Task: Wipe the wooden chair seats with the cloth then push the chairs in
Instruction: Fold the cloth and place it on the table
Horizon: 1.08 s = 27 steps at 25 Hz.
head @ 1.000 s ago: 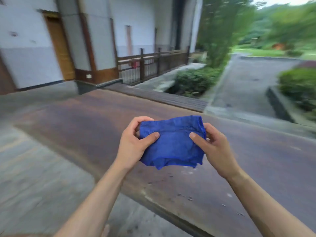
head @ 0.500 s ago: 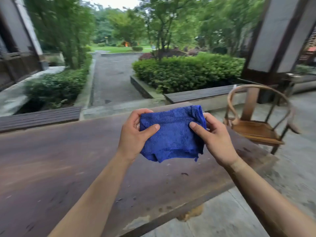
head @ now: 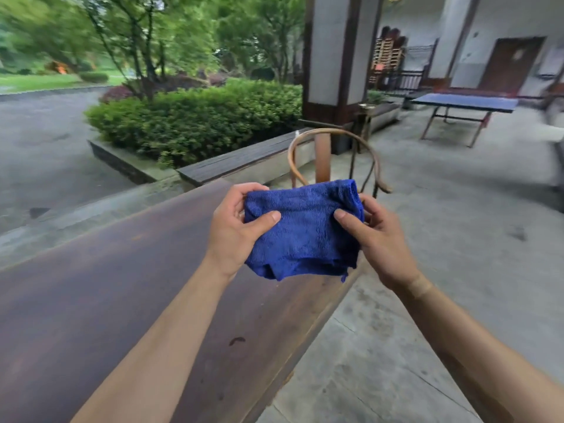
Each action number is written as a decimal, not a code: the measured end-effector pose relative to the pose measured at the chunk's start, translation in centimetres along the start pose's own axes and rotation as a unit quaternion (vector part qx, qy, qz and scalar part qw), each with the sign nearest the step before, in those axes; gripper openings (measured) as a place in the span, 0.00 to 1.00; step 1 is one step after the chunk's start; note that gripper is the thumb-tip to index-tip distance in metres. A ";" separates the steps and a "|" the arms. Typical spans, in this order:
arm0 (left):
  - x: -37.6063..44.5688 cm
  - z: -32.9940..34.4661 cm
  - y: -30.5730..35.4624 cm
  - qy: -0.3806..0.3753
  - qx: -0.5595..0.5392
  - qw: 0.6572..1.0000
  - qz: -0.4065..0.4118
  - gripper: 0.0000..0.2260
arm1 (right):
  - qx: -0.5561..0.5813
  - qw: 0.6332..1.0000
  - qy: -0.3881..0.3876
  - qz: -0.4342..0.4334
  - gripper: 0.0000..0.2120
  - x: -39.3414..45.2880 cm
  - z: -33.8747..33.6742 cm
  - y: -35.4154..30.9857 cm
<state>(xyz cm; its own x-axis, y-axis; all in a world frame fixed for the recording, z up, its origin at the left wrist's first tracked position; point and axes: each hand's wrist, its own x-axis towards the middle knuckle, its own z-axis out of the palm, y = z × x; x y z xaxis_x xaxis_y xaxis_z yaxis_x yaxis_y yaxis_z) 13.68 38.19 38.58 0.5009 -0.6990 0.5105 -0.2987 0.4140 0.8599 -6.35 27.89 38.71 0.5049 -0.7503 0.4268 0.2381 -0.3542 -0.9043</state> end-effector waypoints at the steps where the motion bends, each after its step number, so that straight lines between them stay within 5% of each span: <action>1: 1.5 0.7 -0.9 -0.014 -0.004 1.000 0.002 0.18 | -0.003 1.000 0.019 0.000 0.05 0.9 -0.4 0.5; 10: 13.1 9.0 -9.3 -0.140 -0.059 0.988 0.008 0.20 | -0.046 0.982 0.179 0.041 0.09 7.8 -5.7 5.2; 17: 19.2 19.3 -15.2 -0.180 -0.076 0.981 -0.002 0.18 | -0.075 0.970 0.227 0.041 0.08 13.1 -14.8 9.8; 27: 25.9 36.3 -20.6 -0.127 -0.060 0.989 -0.039 0.19 | -0.058 0.983 0.162 0.065 0.08 23.3 -32.7 14.7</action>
<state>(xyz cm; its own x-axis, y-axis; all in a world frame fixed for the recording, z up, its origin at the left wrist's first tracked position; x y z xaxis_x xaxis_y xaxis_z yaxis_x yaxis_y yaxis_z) 3.35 -9.64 34.06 0.2943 -0.8494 0.4380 -0.1610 0.4076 0.8988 -18.26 -13.07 35.35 0.2302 -0.9251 0.3021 0.0825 -0.2908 -0.9532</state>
